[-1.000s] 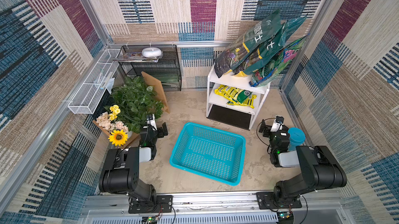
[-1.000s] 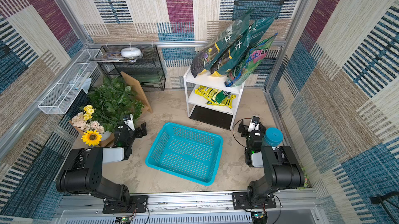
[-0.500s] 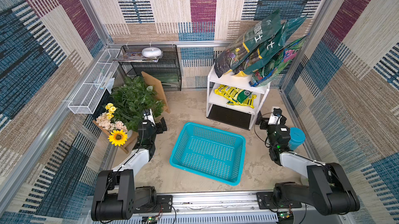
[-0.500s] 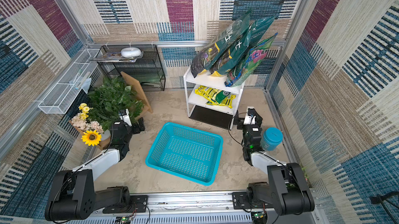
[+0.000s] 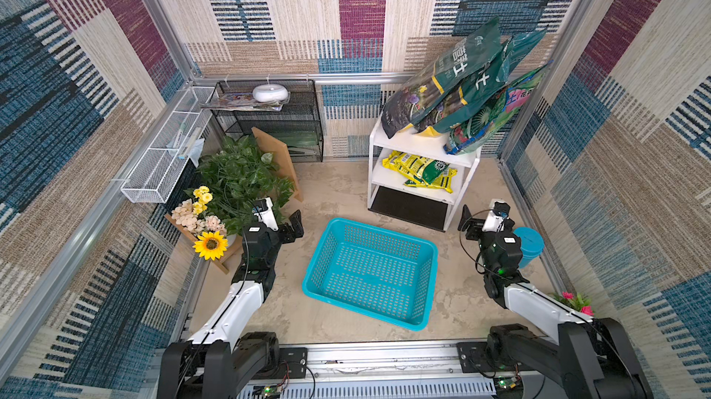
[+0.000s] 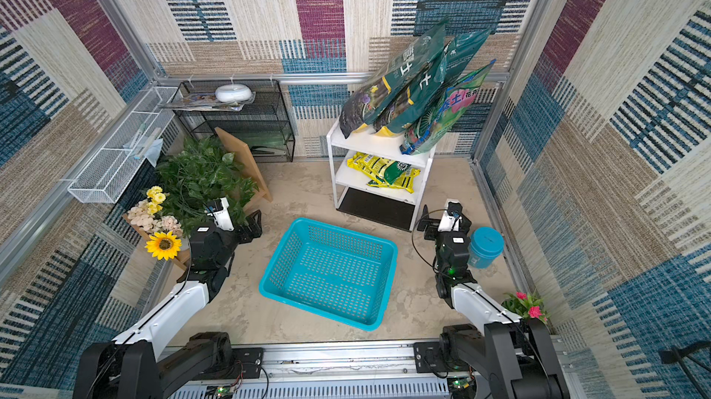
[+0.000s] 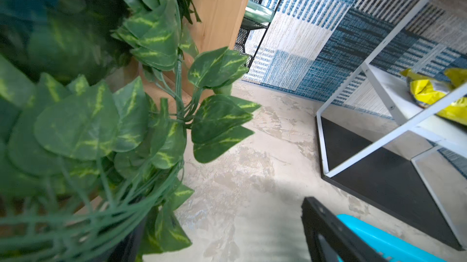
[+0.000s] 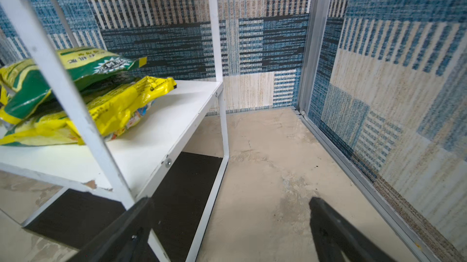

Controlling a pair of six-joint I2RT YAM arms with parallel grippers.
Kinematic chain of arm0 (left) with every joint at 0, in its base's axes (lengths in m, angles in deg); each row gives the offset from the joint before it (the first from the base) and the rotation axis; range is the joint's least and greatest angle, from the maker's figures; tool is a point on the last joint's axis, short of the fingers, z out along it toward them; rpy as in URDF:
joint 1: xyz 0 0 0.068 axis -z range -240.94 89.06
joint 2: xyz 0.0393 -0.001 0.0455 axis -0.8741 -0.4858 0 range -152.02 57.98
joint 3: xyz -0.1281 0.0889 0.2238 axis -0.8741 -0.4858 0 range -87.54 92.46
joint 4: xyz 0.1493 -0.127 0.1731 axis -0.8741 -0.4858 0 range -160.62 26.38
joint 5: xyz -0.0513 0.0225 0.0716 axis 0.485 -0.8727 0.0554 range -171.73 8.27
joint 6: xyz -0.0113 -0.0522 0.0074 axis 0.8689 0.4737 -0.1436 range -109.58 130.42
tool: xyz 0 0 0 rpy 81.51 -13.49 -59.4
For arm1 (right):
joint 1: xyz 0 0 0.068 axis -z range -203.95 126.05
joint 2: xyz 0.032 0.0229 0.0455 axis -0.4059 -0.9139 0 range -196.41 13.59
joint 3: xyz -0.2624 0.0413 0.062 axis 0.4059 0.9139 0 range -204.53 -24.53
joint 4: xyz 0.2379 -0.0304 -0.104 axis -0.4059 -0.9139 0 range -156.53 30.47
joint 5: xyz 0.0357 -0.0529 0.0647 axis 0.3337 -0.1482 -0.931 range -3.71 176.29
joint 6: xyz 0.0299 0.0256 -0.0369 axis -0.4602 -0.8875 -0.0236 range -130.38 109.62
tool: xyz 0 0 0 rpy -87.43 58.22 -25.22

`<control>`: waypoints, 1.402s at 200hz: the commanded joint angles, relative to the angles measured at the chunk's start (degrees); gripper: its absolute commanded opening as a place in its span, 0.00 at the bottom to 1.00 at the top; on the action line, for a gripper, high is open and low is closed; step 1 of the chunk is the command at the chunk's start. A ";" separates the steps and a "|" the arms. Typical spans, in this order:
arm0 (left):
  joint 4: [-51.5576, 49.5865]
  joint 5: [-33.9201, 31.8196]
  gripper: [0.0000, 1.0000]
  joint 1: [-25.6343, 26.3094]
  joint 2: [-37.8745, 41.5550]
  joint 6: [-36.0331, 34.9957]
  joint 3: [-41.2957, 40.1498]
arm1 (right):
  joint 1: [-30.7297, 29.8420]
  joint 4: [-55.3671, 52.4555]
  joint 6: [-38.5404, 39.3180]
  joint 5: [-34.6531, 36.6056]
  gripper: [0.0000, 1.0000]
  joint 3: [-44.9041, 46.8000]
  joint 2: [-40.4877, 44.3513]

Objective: Take down the fertilizer bag from the shelf
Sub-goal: Pick up the fertilizer bag from the shelf.

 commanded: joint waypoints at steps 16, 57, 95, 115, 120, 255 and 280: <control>-0.30 7.49 0.96 0.18 0.88 6.56 1.02 | 0.00 -4.99 -3.42 3.25 0.99 -2.27 -0.16; -6.40 1.71 0.88 11.04 11.84 2.93 3.33 | 0.08 -4.94 -6.16 10.76 0.99 1.25 6.16; -17.12 -7.10 0.92 27.46 16.46 -1.10 17.29 | 0.38 -5.13 -8.26 10.69 0.99 2.00 7.92; -25.77 -6.77 0.92 31.06 11.89 -3.18 30.03 | 0.47 -5.90 -8.62 11.60 0.99 1.27 6.78; -27.62 -6.85 0.92 32.04 10.56 -4.08 33.48 | 0.59 -6.38 -8.88 11.59 0.99 1.06 6.56; -47.73 -25.10 0.91 56.90 -38.85 -32.96 99.30 | 1.90 -7.57 -11.44 10.75 0.99 0.94 6.00; -47.29 -25.96 0.90 57.15 -48.75 -37.92 111.26 | 1.98 -6.95 -11.72 10.33 0.99 0.85 5.96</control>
